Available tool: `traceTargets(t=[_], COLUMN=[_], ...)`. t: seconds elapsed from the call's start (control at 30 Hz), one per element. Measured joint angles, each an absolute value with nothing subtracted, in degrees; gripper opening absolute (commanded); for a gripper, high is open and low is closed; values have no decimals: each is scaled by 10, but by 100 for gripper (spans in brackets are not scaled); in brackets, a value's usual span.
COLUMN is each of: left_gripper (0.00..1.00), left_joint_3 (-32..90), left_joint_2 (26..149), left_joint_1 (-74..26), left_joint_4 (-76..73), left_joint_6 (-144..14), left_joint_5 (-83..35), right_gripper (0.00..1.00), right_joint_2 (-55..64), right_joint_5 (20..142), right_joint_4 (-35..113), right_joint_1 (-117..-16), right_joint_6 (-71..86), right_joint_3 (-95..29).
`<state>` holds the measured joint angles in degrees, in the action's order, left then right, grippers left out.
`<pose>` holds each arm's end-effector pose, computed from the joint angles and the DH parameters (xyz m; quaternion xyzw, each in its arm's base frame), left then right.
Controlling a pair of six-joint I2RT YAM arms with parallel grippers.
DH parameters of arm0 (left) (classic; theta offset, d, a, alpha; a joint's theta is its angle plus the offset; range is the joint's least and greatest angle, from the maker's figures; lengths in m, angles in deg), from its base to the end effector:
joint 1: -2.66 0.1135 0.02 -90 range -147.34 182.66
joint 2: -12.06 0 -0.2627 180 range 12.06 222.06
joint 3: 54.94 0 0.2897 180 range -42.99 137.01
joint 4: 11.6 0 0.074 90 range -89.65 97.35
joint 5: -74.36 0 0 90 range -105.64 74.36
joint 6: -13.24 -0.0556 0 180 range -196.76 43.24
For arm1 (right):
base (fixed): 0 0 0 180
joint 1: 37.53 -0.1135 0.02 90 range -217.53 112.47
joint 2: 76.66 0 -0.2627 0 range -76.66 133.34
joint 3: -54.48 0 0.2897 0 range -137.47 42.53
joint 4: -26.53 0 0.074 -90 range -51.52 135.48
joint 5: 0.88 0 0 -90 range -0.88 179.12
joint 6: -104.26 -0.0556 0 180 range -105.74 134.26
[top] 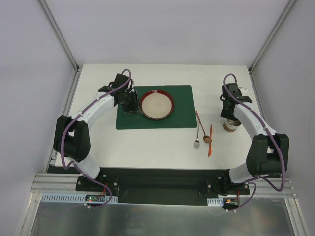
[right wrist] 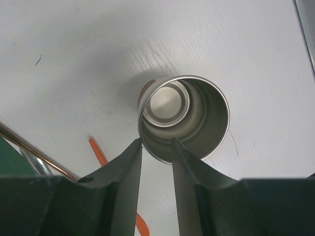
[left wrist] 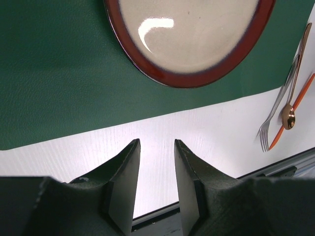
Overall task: Set the dinner table for one person
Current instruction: Move the cup to the napkin.
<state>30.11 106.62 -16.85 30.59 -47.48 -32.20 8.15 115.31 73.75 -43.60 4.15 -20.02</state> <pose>0.3769 -0.1504 0.2276 -0.0325 0.9354 -0.2580 0.2395 0.3484 0.0124 0.2188 0.0963 0.9323 -0.1770 0.3002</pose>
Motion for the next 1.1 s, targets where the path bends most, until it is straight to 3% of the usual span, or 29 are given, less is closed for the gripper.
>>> traceTargets(t=[0.67,0.87,1.0,1.1], left_gripper=[31,31,31,31], left_joint_3=[300,298,298,298], left_joint_2=[1065,1065,1064,1064], left_joint_1=[-168,-168,-168,-168], left_joint_4=[306,306,306,306], left_joint_6=[-477,-477,-478,-478], left_joint_5=[-323,-323,-323,-324], right_gripper=[34,24,0,1], right_joint_2=[122,125,133,133], right_joint_5=[1098,1079,1074,1073], right_joint_4=[734,732,729,730], right_joint_1=[-415,-405,-404,-403], right_joint_6=[40,40,40,42], right_joint_3=[-198,-198,-198,-198])
